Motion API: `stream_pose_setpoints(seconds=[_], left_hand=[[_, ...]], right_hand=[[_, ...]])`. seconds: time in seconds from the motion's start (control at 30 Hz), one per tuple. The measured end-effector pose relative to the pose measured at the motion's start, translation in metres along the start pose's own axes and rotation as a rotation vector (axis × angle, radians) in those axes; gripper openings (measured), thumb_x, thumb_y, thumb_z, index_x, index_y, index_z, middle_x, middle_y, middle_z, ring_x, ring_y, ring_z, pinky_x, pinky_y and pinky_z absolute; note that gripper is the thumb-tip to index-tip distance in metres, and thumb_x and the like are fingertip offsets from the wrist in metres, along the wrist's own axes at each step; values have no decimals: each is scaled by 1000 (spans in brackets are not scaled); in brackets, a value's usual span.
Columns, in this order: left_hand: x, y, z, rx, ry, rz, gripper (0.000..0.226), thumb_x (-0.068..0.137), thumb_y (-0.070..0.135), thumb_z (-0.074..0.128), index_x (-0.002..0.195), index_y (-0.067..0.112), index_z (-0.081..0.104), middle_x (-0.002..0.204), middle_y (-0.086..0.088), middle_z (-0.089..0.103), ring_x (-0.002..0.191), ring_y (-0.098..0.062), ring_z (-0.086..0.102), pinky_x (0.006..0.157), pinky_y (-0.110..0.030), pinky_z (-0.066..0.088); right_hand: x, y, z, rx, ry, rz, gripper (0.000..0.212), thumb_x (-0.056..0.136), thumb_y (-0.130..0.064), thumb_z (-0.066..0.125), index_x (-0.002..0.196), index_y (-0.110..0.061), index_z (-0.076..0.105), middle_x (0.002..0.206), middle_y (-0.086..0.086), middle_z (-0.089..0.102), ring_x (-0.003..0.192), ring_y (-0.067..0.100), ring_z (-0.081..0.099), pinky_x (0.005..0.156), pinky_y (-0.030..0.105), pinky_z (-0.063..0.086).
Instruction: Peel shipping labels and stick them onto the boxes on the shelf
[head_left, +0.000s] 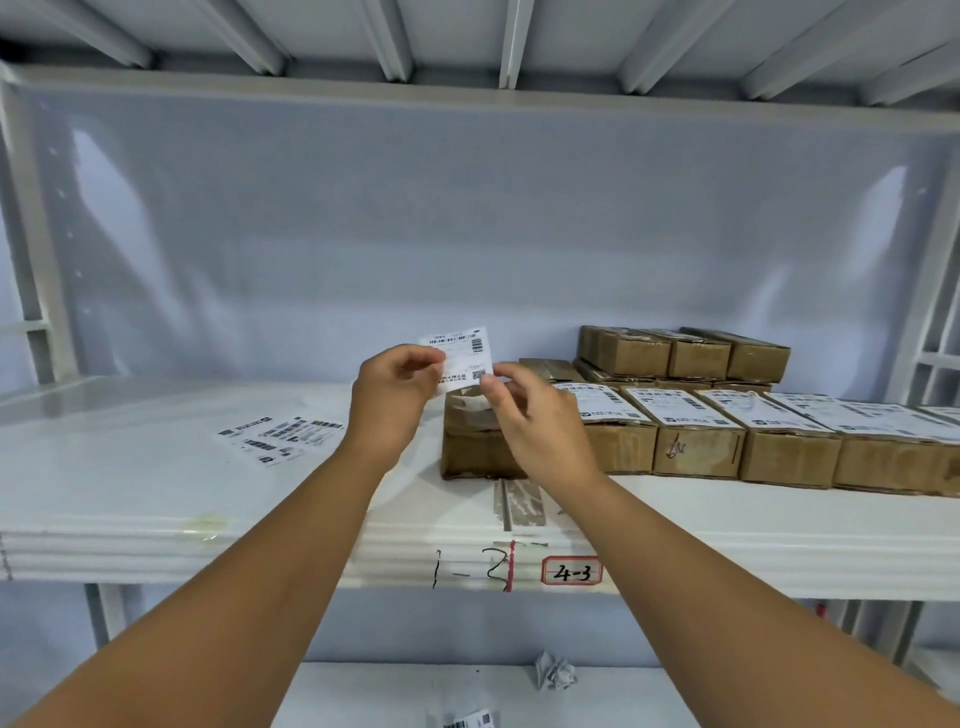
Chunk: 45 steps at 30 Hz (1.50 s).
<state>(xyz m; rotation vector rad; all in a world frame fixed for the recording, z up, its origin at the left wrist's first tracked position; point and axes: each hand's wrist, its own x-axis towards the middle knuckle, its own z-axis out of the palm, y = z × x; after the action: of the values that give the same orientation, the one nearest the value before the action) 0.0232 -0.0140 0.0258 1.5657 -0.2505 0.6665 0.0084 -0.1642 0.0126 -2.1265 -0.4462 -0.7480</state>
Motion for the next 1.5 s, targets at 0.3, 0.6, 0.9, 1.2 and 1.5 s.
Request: stream_pose_setpoints(seconds=[0.3, 0.6, 0.9, 1.2, 1.5], left_hand=[[38, -8, 29, -174, -26, -97, 57, 84, -3, 64, 128, 25, 41, 125, -1, 56, 104, -20, 62, 79, -35, 57], [41, -25, 26, -435, -123, -260, 17, 95, 11, 49, 94, 6, 65, 73, -5, 72, 53, -12, 59, 53, -19, 49], [36, -23, 24, -366, -227, -280, 15, 89, -1, 54, 94, 7, 67, 68, 1, 69, 46, -5, 51, 48, -14, 46], [35, -25, 25, -327, -270, -267, 22, 89, -6, 50, 92, 8, 68, 71, -1, 68, 50, -5, 50, 51, -14, 46], [34, -22, 25, -414, -289, -283, 16, 92, 5, 51, 93, 6, 66, 69, -3, 69, 49, -6, 53, 51, -14, 47]], right_hand=[[60, 2, 8, 300, 86, 201, 14, 94, -14, 54, 96, -24, 63, 101, -1, 72, 78, 15, 70, 76, 39, 58], [57, 20, 12, 501, 193, 217, 17, 97, -15, 51, 103, -31, 51, 97, -1, 72, 69, 10, 70, 67, 35, 59], [54, 23, 18, 413, 232, 210, 26, 98, -7, 43, 95, -24, 63, 109, 5, 67, 70, 16, 71, 68, 37, 59], [52, 24, 18, 398, 200, 237, 22, 92, -12, 55, 111, -14, 67, 104, 5, 70, 67, 8, 70, 73, 35, 59], [51, 24, 15, 369, 189, 229, 30, 90, -14, 61, 120, -14, 63, 113, 4, 68, 67, 6, 68, 72, 30, 58]])
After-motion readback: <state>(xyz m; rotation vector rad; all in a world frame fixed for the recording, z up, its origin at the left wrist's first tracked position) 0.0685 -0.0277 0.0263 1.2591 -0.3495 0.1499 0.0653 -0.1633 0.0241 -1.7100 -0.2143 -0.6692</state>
